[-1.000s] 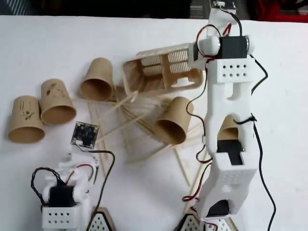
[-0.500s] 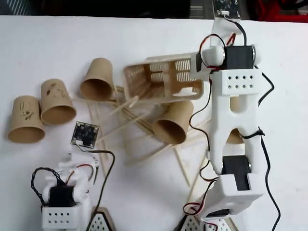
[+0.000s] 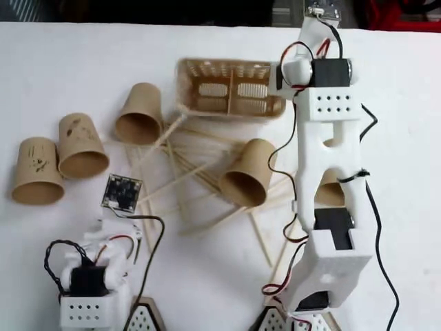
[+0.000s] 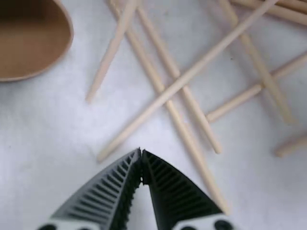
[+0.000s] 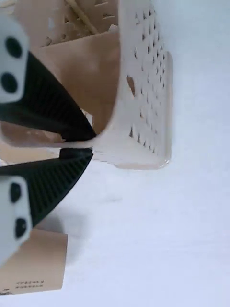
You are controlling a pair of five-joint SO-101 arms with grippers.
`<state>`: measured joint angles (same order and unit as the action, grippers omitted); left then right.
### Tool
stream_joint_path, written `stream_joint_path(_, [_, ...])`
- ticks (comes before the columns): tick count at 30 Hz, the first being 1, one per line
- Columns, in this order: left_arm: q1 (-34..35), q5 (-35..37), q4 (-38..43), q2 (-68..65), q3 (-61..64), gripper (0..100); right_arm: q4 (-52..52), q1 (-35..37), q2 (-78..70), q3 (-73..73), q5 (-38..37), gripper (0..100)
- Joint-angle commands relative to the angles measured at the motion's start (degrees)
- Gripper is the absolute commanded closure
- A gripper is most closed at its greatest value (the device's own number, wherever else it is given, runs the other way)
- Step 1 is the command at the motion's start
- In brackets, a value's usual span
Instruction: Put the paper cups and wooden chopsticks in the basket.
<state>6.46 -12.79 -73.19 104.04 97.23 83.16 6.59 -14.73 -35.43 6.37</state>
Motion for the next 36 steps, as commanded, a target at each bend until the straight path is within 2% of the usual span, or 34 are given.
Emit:
stream_joint_path(1, [-0.04, -0.26, -0.26, 0.22, -0.26, 98, -2.51, 0.22, 0.40, -0.26, 0.70, 89.1])
stream_joint_path(5, [-0.04, -0.26, -0.26, 0.22, -0.26, 98, -2.59, 0.22, -1.80, -0.44, 0.70, 78.3])
stream_joint_path(10, [-0.04, -0.26, -0.26, 0.22, -0.26, 98, -2.42, 0.04, -3.03, -0.53, 0.70, 81.0])
stream_joint_path(20, [0.04, -0.26, -0.26, 0.22, -0.26, 98, -1.10, 0.31, 7.25, -0.09, 0.26, 81.1])
stream_joint_path(34, [0.13, -0.26, -0.26, 0.22, -0.26, 98, 0.75, 5.58, 7.87, -2.64, 0.18, 80.8])
stream_joint_path(36, [0.13, -0.26, -0.26, 0.22, -0.26, 98, 0.75, 6.29, 8.31, -3.43, -1.76, 80.8])
